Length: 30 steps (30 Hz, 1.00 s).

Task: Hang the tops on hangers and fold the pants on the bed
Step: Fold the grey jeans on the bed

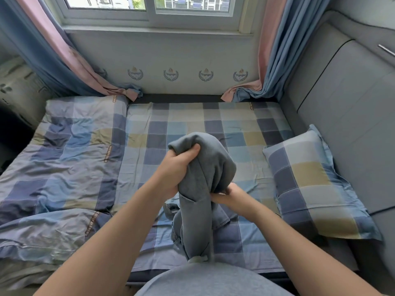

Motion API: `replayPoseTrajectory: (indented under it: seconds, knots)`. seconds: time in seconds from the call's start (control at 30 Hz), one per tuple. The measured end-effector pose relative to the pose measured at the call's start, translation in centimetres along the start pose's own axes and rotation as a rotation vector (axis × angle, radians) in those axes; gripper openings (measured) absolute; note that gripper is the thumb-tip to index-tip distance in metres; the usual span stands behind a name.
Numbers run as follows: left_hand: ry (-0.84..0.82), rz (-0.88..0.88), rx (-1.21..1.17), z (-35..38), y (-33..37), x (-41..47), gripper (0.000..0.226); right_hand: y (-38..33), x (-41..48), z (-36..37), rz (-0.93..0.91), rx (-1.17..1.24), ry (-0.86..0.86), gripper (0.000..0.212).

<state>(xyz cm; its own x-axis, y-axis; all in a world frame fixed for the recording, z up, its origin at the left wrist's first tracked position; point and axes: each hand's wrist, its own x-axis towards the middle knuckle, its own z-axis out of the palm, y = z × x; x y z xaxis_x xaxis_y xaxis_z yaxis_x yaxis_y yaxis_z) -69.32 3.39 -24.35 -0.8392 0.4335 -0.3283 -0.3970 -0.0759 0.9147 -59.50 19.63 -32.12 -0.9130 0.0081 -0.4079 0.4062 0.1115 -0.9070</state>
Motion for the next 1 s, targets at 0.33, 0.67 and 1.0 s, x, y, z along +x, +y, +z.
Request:
replayPoseTrajectory:
  seconds: [0.33, 0.67, 1.0]
  knots:
    - [0.076, -0.17, -0.024, -3.9, 0.7, 1.3, 0.07, -2.1, 0.5, -1.1, -0.128, 0.041, 0.299, 0.015]
    - [-0.176, -0.276, 0.272, -4.5, -8.0, -0.5, 0.095, -7.1, -0.6, -1.0, -0.151, 0.454, 0.338, 0.02]
    - [-0.147, -0.163, 0.407, -1.0, -9.4, -1.7, 0.044, -10.8, -1.0, 0.0, -0.176, 0.848, 0.281, 0.025]
